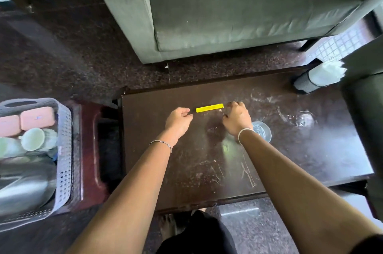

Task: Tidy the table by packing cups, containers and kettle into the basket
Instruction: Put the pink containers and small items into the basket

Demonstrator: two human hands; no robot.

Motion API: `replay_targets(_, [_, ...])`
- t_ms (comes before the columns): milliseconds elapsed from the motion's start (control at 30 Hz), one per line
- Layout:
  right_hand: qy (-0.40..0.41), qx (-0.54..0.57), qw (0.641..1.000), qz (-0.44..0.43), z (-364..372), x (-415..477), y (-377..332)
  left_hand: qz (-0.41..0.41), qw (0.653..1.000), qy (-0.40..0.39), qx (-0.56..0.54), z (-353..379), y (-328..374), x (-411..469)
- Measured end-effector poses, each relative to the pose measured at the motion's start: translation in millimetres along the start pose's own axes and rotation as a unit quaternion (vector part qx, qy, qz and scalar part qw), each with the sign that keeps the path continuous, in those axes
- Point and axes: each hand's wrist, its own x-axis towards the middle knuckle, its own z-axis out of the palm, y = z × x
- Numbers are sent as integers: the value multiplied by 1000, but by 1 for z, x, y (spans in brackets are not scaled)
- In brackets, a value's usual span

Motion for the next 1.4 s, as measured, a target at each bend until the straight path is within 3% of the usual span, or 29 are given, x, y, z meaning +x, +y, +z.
replay_targets(233, [-92, -199, 966, -138, 49, 55, 28, -17, 999, -7, 45, 24, -42, 46])
replay_targets(533, [3, -228, 958, -174, 73, 75, 38, -27, 999, 18, 22, 30, -74, 49])
replay_targets(633, [7, -151, 976, -158, 71, 71, 38, -36, 999, 26, -8, 24, -73, 42])
replay_targets(767, [-34, 94, 993, -55, 57, 53, 20, -42, 994, 36, -93, 9, -57, 24])
replay_targets(833, [-105, 273, 956, 2, 47, 36, 2, -31, 990, 41, -131, -5, -42, 14])
replay_targets(900, [-148, 362, 920, 12, 36, 21, -17, -17, 984, 40, -172, -21, -25, 4])
replay_targets(1100, [-229, 401, 886, -42, 5, -30, -92, 5, 945, 66, -321, -96, 26, -41])
replay_targets(1400, [-244, 471, 844, -77, 9, -90, -222, 55, 934, 143, -323, -246, 24, -110])
